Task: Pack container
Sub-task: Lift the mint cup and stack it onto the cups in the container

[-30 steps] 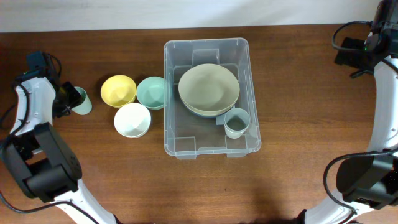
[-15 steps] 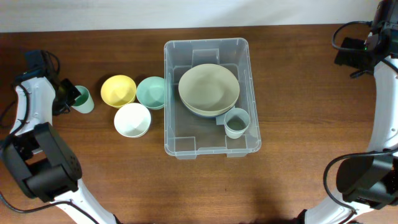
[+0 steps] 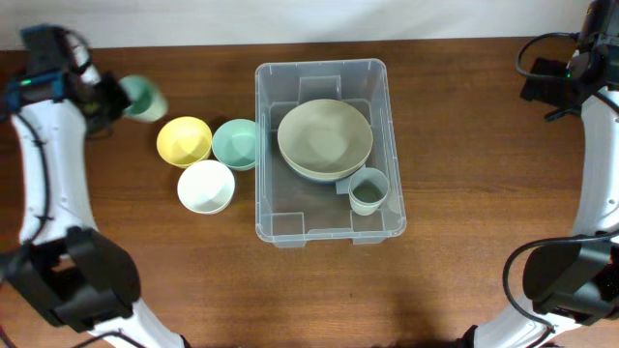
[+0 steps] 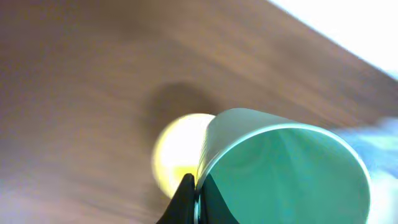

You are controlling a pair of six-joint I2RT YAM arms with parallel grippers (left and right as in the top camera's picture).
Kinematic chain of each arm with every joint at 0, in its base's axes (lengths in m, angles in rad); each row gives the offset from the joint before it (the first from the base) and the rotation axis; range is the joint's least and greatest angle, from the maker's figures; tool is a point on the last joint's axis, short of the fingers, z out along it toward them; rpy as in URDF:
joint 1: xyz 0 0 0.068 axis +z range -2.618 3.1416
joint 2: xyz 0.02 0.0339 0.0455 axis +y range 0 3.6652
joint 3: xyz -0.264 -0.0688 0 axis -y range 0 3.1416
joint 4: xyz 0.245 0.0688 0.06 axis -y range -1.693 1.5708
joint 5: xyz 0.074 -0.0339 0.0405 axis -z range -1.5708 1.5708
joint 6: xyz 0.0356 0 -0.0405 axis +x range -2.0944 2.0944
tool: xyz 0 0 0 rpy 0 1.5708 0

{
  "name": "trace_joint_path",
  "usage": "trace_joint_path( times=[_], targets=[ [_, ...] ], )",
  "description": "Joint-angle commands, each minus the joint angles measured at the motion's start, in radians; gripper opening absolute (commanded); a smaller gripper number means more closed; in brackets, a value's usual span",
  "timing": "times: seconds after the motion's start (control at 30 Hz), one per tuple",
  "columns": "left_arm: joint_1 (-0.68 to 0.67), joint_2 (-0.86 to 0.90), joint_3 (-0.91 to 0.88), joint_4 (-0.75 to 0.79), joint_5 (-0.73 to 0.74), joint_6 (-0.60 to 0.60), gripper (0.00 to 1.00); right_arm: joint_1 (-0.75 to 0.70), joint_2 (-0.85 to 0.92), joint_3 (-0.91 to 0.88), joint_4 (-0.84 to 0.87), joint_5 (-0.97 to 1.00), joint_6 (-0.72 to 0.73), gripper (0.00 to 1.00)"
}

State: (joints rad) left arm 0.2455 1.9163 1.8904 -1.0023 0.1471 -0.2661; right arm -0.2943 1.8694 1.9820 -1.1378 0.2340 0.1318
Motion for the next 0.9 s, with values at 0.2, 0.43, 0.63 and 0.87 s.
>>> trace_joint_path(
  times=[0.2,0.43,0.63,0.87],
  targets=[
    [-0.336,-0.064,0.018,-0.024,0.227,0.080,0.01,-0.001,0.002,0.000,0.000,-0.002,0.008,0.99],
    [-0.591,-0.064,0.018,-0.021,0.206,0.082,0.01,-0.001,0.002,0.000,0.000,-0.002,0.008,0.99],
    [-0.720,-0.064,0.017,-0.042,0.141,0.082,0.01,-0.001,0.002,0.000,0.000,-0.002,0.008,0.99],
    [-0.821,-0.064,0.010,-0.074,0.081,0.081,0.01,-0.001,0.002,0.000,0.000,-0.002,0.008,0.99]
  ],
)
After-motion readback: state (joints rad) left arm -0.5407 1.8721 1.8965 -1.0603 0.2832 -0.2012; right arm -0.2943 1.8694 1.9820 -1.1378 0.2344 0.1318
